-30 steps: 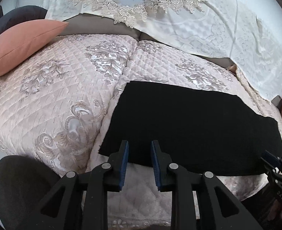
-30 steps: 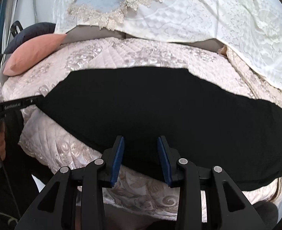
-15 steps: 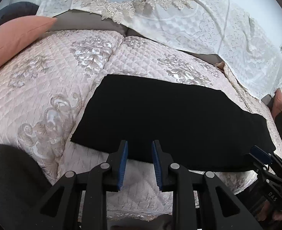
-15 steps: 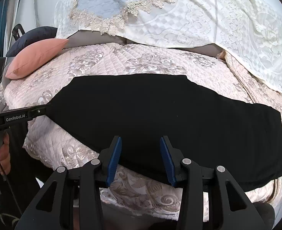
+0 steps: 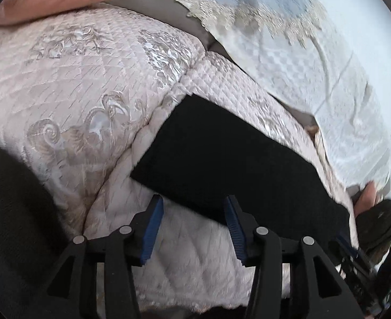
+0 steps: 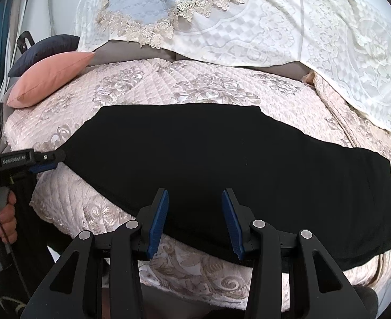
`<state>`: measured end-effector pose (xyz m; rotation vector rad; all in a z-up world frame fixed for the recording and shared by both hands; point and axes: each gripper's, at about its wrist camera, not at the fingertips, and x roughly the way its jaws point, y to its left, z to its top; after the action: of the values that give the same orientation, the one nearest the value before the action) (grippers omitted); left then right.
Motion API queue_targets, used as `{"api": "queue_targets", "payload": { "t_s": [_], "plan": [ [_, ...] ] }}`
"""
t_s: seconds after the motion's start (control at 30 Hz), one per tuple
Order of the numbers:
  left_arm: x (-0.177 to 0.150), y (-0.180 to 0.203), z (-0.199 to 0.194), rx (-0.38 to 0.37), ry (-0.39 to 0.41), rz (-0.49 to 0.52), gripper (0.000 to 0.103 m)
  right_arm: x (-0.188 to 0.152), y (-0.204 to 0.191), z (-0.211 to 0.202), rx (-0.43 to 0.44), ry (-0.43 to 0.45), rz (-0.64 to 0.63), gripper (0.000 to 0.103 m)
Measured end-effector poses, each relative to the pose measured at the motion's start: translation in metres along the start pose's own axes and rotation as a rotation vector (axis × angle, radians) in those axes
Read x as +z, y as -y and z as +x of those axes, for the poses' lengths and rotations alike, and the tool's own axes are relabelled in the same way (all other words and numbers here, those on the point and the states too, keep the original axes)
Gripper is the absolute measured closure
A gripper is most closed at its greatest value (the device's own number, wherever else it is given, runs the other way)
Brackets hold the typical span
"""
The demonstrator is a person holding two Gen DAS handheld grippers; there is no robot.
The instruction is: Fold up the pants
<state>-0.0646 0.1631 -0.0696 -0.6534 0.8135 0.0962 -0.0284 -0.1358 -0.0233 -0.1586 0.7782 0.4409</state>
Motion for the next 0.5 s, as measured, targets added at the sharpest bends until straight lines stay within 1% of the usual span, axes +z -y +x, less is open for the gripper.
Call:
{"api": "queue_targets", "payload": {
  "t_s": [0.13,0.23,0.27,0.3,0.33,0.37,0.4,0.5],
  "plan": [
    [0.007,-0.003,0.008,-0.009,0.047,-0.040,0.051,0.002,0.005,-0.004,-0.009,0.014,0.008,0.060],
    [0.011,0.003,0.013,0.029,0.066,-0.022,0.053,0.001,0.010,-0.005,-0.018,0.014,0.021,0.060],
    [0.012,0.005,0.013,0.048,0.071,-0.019,0.056,0.001,0.013,-0.005,-0.020,0.014,0.027,0.060],
    [0.013,0.005,0.014,0.072,0.076,-0.013,0.071,0.000,0.014,-0.006,-0.021,0.015,0.031,0.060],
    [0.014,0.005,0.014,0.093,0.078,-0.005,0.089,0.000,0.015,-0.006,-0.022,0.015,0.034,0.060],
    [0.016,0.005,0.015,0.084,0.071,-0.002,0.091,-0.001,0.017,-0.007,-0.023,0.017,0.037,0.060],
    [0.018,0.006,0.014,0.084,0.066,-0.002,0.095,-0.001,0.018,-0.008,-0.024,0.019,0.038,0.060],
    [0.025,0.018,0.005,0.059,0.080,0.046,0.096,-0.003,0.024,-0.010,-0.030,0.024,0.048,0.060]
  ]
}}
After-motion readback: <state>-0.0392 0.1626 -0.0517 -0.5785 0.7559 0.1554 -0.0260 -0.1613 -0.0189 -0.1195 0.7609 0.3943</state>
